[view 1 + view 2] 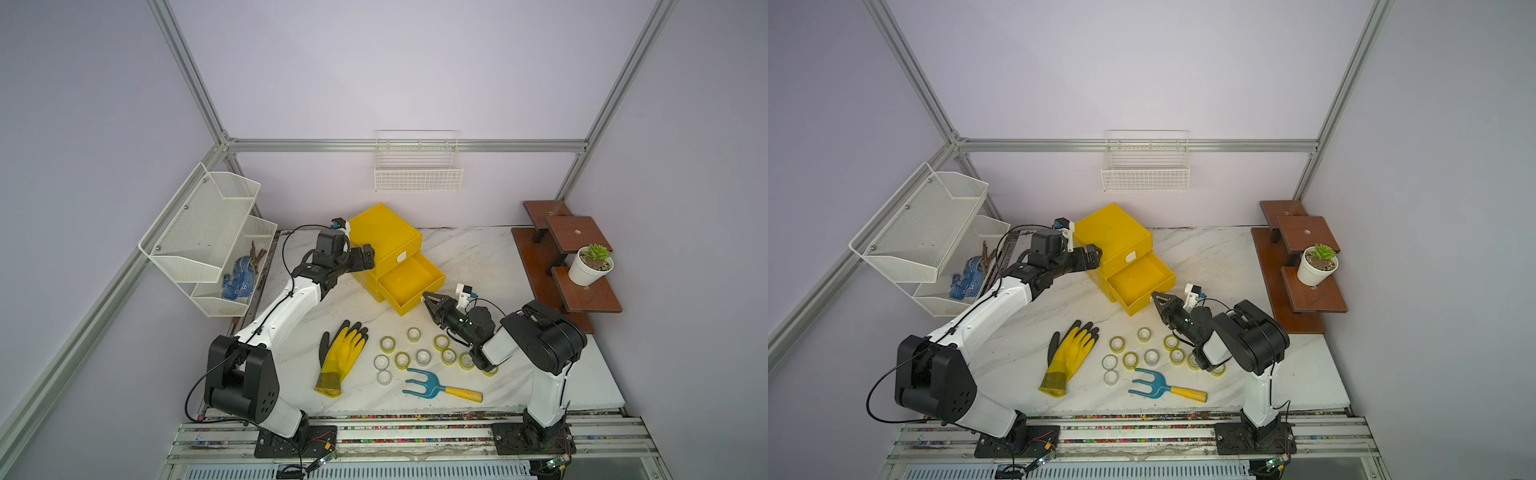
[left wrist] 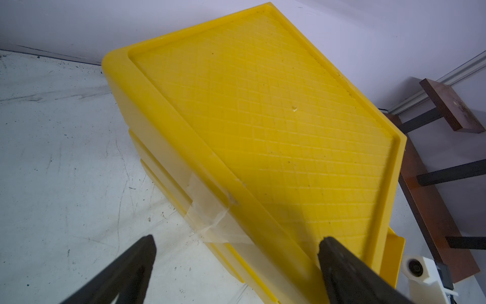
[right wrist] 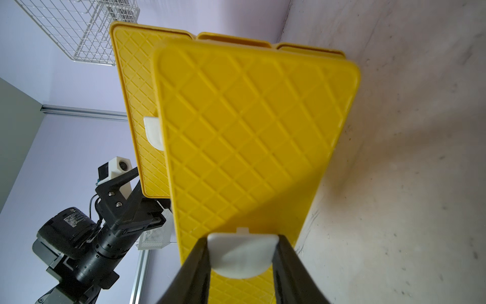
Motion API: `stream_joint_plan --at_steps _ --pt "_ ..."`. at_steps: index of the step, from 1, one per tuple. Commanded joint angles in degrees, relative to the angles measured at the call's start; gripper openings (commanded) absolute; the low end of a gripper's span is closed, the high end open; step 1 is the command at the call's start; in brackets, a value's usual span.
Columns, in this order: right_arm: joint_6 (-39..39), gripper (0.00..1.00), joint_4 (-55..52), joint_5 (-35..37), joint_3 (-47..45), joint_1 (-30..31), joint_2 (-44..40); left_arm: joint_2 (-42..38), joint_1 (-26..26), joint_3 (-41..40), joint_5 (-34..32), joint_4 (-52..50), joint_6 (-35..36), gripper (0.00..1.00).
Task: Place the transparent tape into the drawer according to color
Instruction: Open the drawer in the storage box.
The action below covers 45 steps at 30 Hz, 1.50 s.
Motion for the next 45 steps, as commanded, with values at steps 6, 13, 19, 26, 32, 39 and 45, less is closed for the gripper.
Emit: stream_joint_plan --at_steps 6,13,19,26,32,39,45 --pt "-0.79 0.65 3.27 -1.56 -1.21 -0.30 -0.81 1.34 0.56 -0.57 -0.26 -3.01 0.61 1.00" --pt "-1.29 0.71 2.56 -1.72 -3.45 -0.42 -2.83 -0.48 0.56 0.02 -1.73 -4.06 0.21 1.00" --pt "-2.87 0.71 -0.46 -2.19 -6.79 -0.81 -7.00 -4.99 0.48 1.19 -0.50 -4.15 -4.10 1.00" --pt "-4.47 0.69 -5.06 -3.67 -10.75 -1.64 -12.42 -12.73 -1.88 -2.91 0.08 -4.46 -5.63 1.00" --pt "-10.12 0.68 -16.78 -4.00 -12.64 -1.90 -21.32 -18.84 -4.86 -8.86 0.07 -5.86 -5.55 1.00" --pt "-28.00 0.68 -54.07 -1.94 -6.68 -1.97 -40.35 -24.46 -7.34 -14.23 1.12 -8.17 -5.36 1.00" --pt "-41.46 0.67 -80.33 2.53 -0.17 -1.62 -48.86 -27.96 -9.26 -19.07 2.61 -10.00 -5.71 1.00"
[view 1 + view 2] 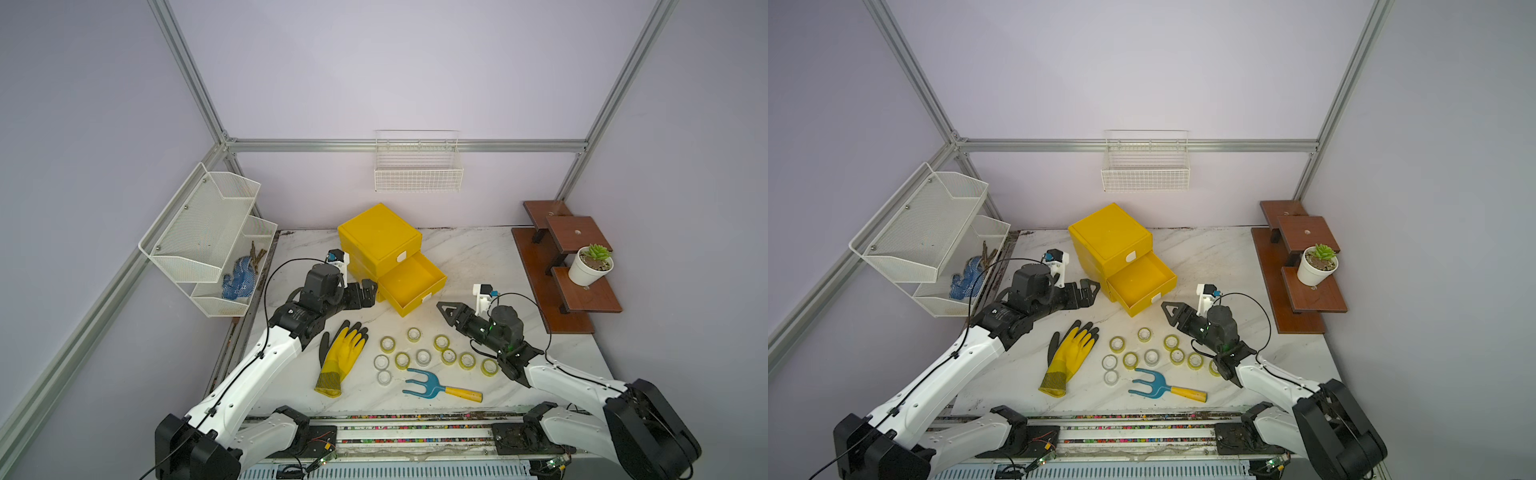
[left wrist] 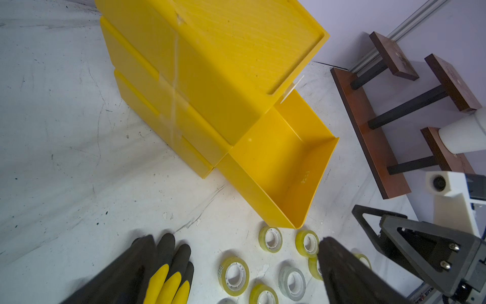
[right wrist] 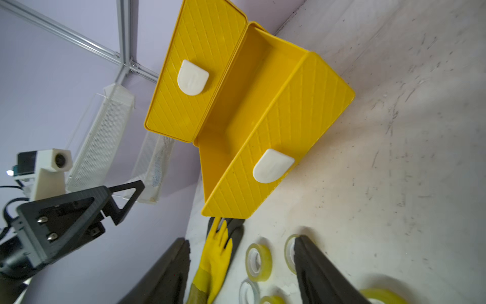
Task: Place the transparent tape into the drawer according to color
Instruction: Open the drawer in the storage box, then pick up the tape at the center of the board.
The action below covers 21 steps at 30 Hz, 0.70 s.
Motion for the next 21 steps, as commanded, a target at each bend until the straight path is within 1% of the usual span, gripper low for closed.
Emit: stream_joint_plan --at_steps 1,5,8,10,13,18,21 --pt "-11.77 0.68 -22.09 3.04 2.88 0.48 -2.84 -2.50 -1.46 -1.75 1.72 -1.21 -0.72 1.00" --pt "-17.50 0.67 -31.78 3.25 6.18 3.04 -3.34 -4.05 -4.72 -3.56 0.41 -3.93 -1.07 1.00" --pt "-21.78 0.68 -38.04 2.44 8.76 5.32 -1.23 -5.44 -6.60 -4.36 -1.79 -6.23 -1.26 1.00" --pt "-23.72 0.69 -41.64 3.24 10.01 6.71 1.03 -6.34 -6.74 -4.83 -3.04 -7.11 -1.26 1.00" --pt "-24.47 0.69 -43.51 5.28 10.14 8.39 3.73 -7.18 -6.73 -4.84 -5.15 -7.45 -1.16 1.00" --pt "-25.59 0.69 -45.81 10.58 11.72 11.17 8.52 -6.45 -6.73 -4.32 -5.57 -7.67 -0.48 1.00" --pt "-26.66 0.69 -46.86 12.42 12.65 12.06 10.42 -6.23 -6.74 -4.09 -5.85 -7.97 -0.30 1.00"
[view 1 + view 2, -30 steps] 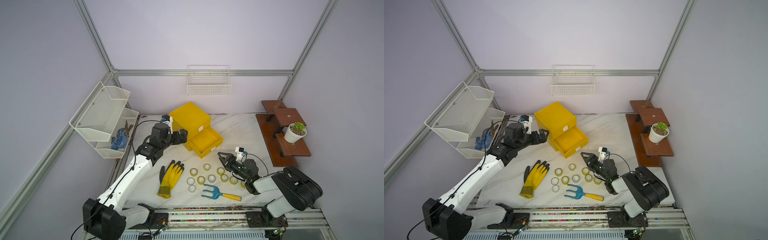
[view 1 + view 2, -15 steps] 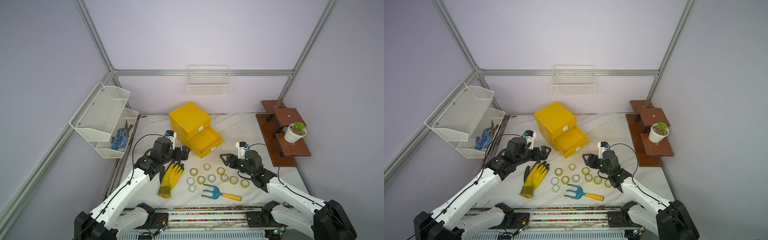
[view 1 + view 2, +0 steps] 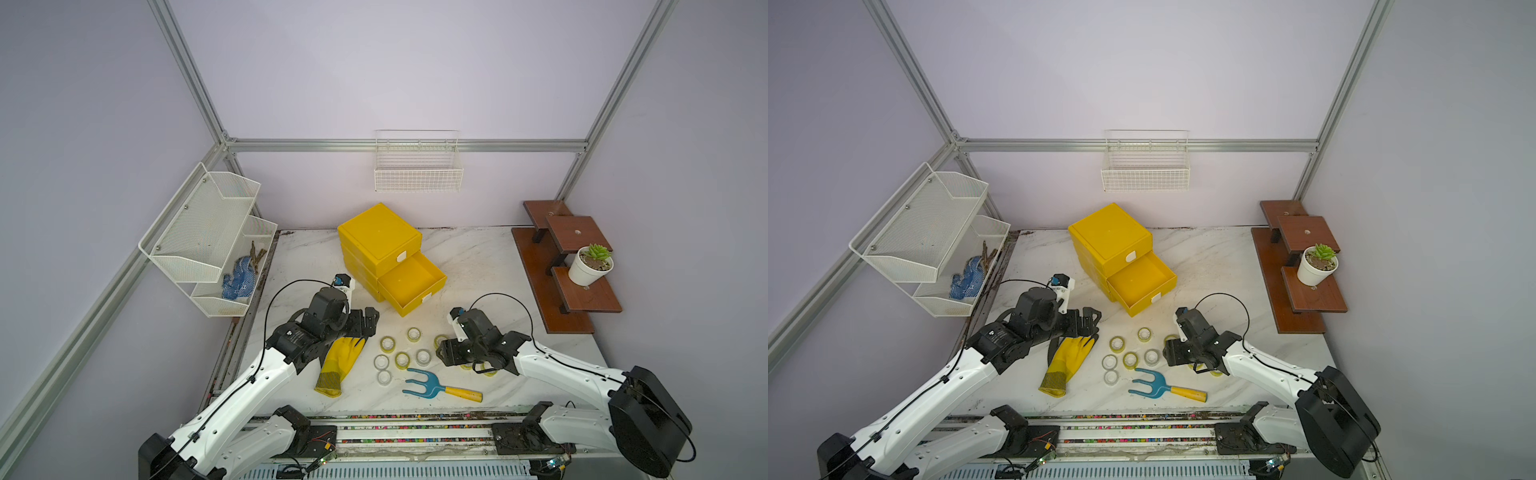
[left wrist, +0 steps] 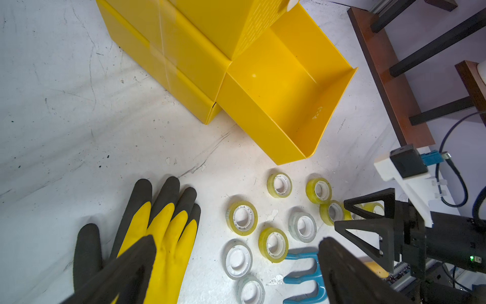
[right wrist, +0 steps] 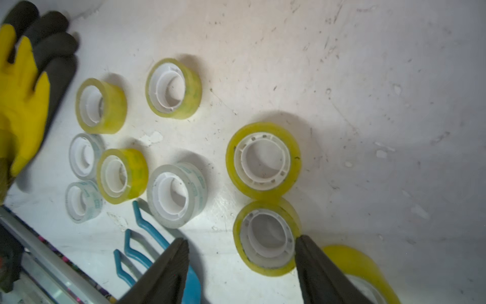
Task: Place the transparent tape into the drawer according to color
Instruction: Pick up the tape at the center of the board.
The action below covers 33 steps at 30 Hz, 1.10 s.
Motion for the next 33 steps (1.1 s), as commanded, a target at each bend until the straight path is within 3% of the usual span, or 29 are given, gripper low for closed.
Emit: stream_joint_plan --at_steps 1,24,33 --pt "-2.70 0.68 -3.05 4.55 1.98 1.15 1.30 -0.11 -0.07 0.98 -1.53 -0.03 0.14 1.00" --pt "-3.57 0.56 -5.38 12.54 6.36 5.93 11.33 1.38 -0.05 1.65 -1.49 0.05 0.49 1.00" --pt "-2.03 0.46 -5.63 8.71 7.80 5.99 6.84 1.88 -0.05 1.44 -1.40 0.05 0.58 1.00"
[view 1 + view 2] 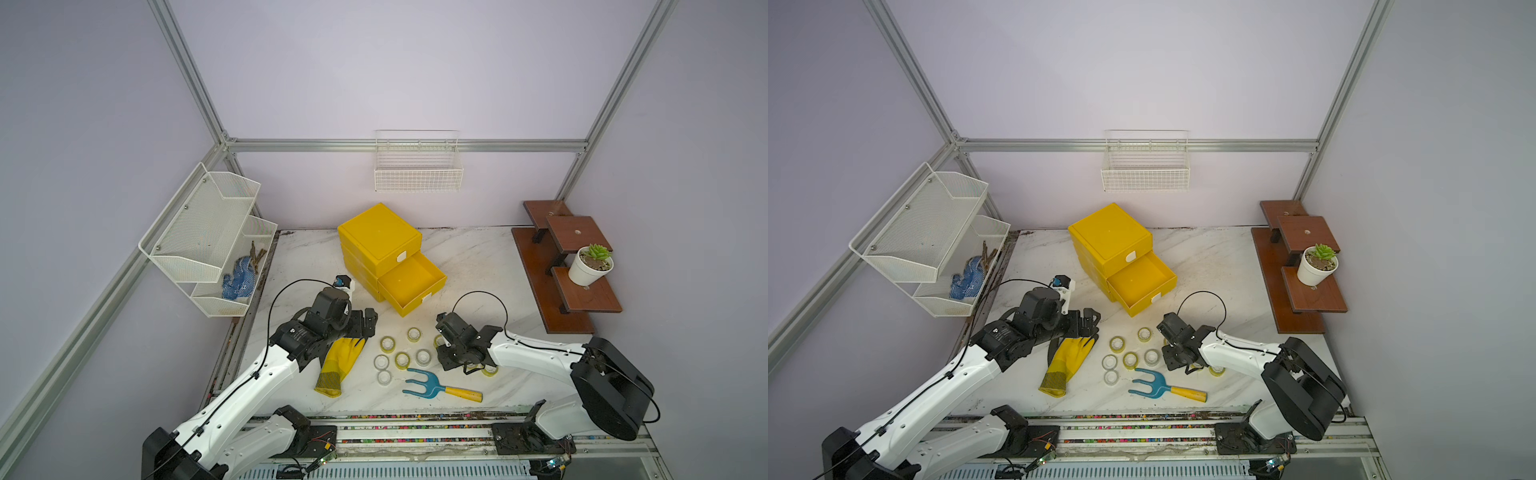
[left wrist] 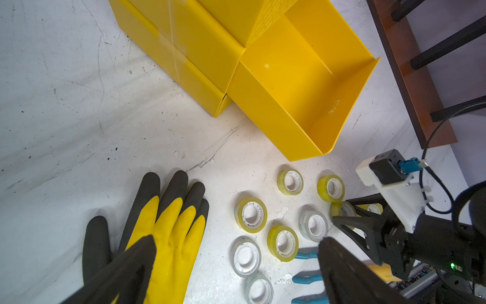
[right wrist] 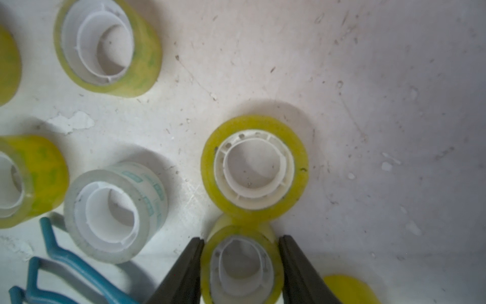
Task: Place the transparent tape into the drawer according to color
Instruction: Pick up the tape at the center of the board, then place the tape in the drawer.
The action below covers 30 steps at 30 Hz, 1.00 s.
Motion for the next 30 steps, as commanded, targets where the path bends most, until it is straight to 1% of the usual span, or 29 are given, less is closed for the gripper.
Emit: stream_joint_plan --at_steps 1,6,10,17,21,24,30 --pt "1.01 0.46 -1.17 -1.52 2.58 0.37 -3.84 0.10 -0.07 1.42 -0.22 0.92 0.54 1.00" --pt "1.97 0.44 -1.54 -1.42 8.31 0.20 -8.31 0.09 -0.02 1.01 -0.04 1.19 0.56 1.00" --pt "0.06 0.44 3.22 1.24 14.45 -0.51 -8.48 0.10 -0.06 0.80 0.12 1.27 0.71 1.00" --pt "-3.19 0.44 8.65 2.22 29.86 -4.43 2.65 0.19 -0.03 1.51 1.44 1.27 1.22 1.00" --pt "-4.41 0.43 6.69 4.76 36.67 -6.18 10.74 0.51 -0.05 1.93 2.43 1.19 1.73 1.00" --pt "-4.94 0.43 5.63 7.52 38.33 -7.21 14.51 0.88 -0.04 1.94 3.27 1.21 1.86 1.00" --pt "-4.91 0.45 5.54 9.10 38.82 -8.65 18.16 2.28 -0.03 2.51 4.54 1.10 2.16 1.00"
